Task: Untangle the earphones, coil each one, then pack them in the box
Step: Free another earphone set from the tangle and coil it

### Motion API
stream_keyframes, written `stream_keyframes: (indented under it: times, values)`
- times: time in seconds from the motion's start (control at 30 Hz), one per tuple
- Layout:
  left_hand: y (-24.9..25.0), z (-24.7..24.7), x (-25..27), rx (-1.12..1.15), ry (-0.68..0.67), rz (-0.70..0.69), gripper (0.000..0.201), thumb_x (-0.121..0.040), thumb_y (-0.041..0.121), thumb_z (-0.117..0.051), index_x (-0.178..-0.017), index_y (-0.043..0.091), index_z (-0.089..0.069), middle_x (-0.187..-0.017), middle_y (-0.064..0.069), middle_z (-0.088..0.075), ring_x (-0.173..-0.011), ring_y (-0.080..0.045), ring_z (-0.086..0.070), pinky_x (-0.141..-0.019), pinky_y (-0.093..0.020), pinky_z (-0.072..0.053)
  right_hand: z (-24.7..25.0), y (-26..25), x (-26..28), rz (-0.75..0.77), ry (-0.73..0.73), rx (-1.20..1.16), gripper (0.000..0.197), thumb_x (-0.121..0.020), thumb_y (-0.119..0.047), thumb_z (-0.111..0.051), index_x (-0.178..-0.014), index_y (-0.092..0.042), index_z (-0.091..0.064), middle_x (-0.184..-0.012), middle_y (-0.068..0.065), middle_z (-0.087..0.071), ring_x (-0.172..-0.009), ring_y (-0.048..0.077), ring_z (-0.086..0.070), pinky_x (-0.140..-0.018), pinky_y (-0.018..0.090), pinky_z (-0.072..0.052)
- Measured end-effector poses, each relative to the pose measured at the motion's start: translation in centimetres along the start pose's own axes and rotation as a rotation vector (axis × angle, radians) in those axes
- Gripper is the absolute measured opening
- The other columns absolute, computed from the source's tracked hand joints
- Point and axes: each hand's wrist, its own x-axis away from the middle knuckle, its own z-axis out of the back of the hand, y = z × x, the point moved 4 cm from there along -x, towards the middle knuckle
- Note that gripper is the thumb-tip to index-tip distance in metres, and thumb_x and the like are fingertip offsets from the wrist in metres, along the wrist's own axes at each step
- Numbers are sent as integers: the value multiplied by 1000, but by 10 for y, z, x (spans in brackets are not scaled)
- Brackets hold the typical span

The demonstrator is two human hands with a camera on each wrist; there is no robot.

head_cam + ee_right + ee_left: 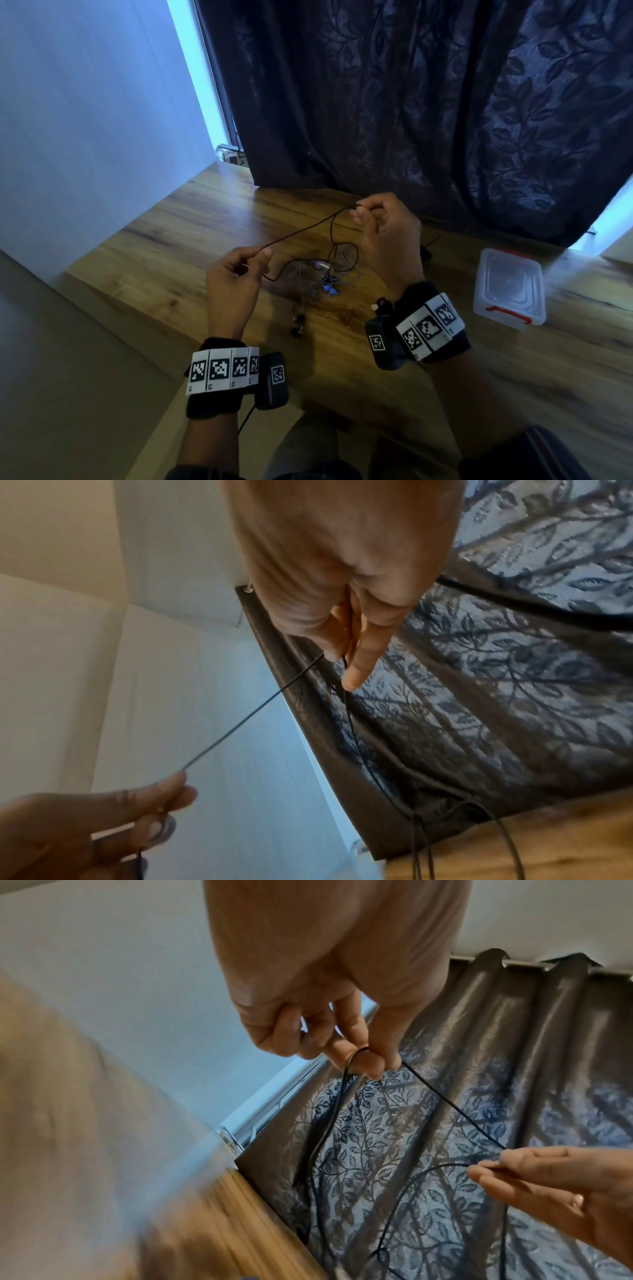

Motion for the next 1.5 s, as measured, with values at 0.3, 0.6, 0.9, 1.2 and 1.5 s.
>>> stream_keyframes:
  times: [0.3, 0.6, 0.9, 1.2, 1.5]
  values:
    - [19, -10, 5, -217, -75, -213, 9, -82, 27, -77, -91, 27, -78, -75, 10, -70, -77, -21, -57, -69, -28, -48, -32, -12, 28, -52, -587, 371, 73, -93, -26, -69, -154, -30, -30, -160, -5, -28, -144, 17, -35, -116, 39, -35]
    - [20, -23, 9, -246, -148, -255, 8, -82, 26, -76, -89, 29, -77, -78, 25, -67, -85, -10, -60, -72, -17, -47, -28, -39, 35, -31, -456, 88, 18, -101, -13, -57, -108, -19, -72, -88, -10, -73, -79, 1, -68, -74, 19, -57]
    - [-14, 9, -1, -243, -208, -75, 15, -97, 22, -58, -97, 18, -73, -87, 7, -71, -73, -8, -64, -62, -21, -49, 29, -31, -10, 3, 169, -63, 13, -98, -10, -59, -101, -13, -71, -87, -4, -74, -78, 5, -70, -73, 14, -54]
    - [13, 1, 2, -199, -262, -115, 18, -98, 22, -57, -97, 13, -72, -67, 22, -64, -62, 6, -55, -57, -10, -40, -22, -16, 18, -5, -497, 427, 52, -97, -30, -61, -147, -31, -45, -146, -5, -51, -139, 16, -36, -118, 39, -19]
    - [28, -12, 8, -29, -389, -40, 20, -98, 24, -55, -92, 13, -70, -60, 8, -59, -59, -9, -55, -60, -22, -47, -50, -33, 23, 32, -560, 6, 13, -96, -15, -64, -102, -15, -76, -91, -6, -76, -87, 1, -70, -85, 32, -58]
